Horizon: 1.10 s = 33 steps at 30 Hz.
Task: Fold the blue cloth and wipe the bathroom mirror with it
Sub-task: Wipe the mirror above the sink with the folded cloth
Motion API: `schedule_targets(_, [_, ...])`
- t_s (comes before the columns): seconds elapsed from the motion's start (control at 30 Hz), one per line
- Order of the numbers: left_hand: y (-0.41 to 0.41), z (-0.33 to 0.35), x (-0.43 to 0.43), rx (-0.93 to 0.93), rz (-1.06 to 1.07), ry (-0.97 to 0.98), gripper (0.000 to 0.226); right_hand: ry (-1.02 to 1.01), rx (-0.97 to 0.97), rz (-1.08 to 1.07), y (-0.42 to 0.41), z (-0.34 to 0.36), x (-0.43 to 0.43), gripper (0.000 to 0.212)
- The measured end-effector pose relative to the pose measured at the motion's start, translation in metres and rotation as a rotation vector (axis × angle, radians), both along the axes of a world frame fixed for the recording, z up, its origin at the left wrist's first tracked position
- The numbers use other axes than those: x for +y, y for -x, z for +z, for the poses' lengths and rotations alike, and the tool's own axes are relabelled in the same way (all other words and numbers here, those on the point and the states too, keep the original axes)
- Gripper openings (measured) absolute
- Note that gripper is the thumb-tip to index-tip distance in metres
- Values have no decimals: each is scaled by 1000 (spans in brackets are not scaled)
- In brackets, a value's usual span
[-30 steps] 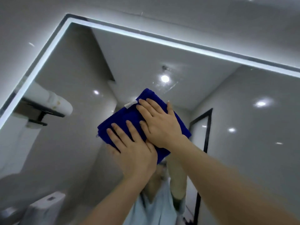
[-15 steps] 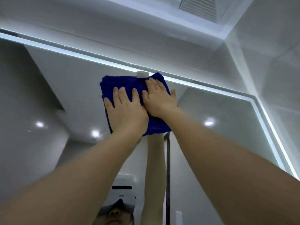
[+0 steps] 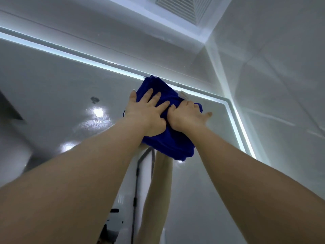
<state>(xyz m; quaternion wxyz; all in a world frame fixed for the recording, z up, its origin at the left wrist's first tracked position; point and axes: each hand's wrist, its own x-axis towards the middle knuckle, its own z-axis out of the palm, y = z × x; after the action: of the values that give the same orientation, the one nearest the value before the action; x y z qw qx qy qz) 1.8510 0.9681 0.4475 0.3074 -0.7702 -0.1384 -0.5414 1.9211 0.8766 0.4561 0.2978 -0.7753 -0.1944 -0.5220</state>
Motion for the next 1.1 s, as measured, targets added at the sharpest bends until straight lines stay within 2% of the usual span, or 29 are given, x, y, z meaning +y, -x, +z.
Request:
schedule_targets(0.33, [-34, -58, -35, 137, -86, -96, 57, 44, 118, -119, -30, -67, -42, 56])
schedule_targets(0.67, [-83, -173, -86, 283, -139, -132, 58, 166, 283, -256, -79, -191, -95, 53])
schedule_targets(0.8, [-100, -215, -99, 352, -136, -191, 59, 89, 366, -195, -92, -242, -112, 58])
schedule_targets(0.93, [-105, -249, -107, 435, -93, -214, 58, -46, 452, -39, -94, -295, -116, 63])
schedule_targets(1.03, [-101, -266, -105, 530, -102, -286, 70, -136, 552, 75, -88, -333, -111, 64])
schedule_targets(1.1, [-95, -271, -103, 609, -79, -295, 70, -171, 604, 100, -81, -354, -105, 64])
